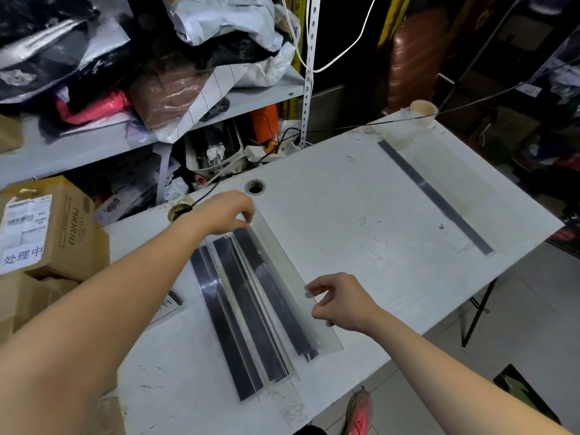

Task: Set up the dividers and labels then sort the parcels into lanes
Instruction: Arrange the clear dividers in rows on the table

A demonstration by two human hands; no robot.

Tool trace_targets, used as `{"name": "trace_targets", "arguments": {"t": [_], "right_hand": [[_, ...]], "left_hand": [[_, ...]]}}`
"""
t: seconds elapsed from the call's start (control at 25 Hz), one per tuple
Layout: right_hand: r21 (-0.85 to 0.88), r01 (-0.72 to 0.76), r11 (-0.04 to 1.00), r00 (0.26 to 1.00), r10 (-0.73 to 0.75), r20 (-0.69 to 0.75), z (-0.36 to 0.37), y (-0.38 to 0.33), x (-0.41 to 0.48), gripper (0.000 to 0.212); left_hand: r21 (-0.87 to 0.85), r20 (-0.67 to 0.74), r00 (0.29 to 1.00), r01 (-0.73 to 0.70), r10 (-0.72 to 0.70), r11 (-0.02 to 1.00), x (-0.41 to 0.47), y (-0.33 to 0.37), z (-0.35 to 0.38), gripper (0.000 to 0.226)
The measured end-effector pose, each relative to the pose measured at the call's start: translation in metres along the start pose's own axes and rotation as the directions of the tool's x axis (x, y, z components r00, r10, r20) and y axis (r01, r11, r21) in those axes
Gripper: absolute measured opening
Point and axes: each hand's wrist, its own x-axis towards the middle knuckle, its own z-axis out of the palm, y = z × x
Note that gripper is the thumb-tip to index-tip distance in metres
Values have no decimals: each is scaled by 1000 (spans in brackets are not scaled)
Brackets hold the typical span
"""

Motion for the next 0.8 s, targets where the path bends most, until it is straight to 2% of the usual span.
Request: {"name": "trace_targets", "arguments": {"t": [0.2,0.36,0.8], "right_hand": [[-39,-17,999,1000,18,14,-19,8,-4,42],[-61,-50,997,999,51,5,-43,23,-7,41],[-133,-20,991,999,14,-50,-125,60,2,42]], "left_hand": [[11,-25,999,31,-31,999,14,-13,-7,20],[32,-50,996,72,-70,997,34,-12,-10,11],[51,-84,995,51,-47,997,140,42,-26,11]]}}
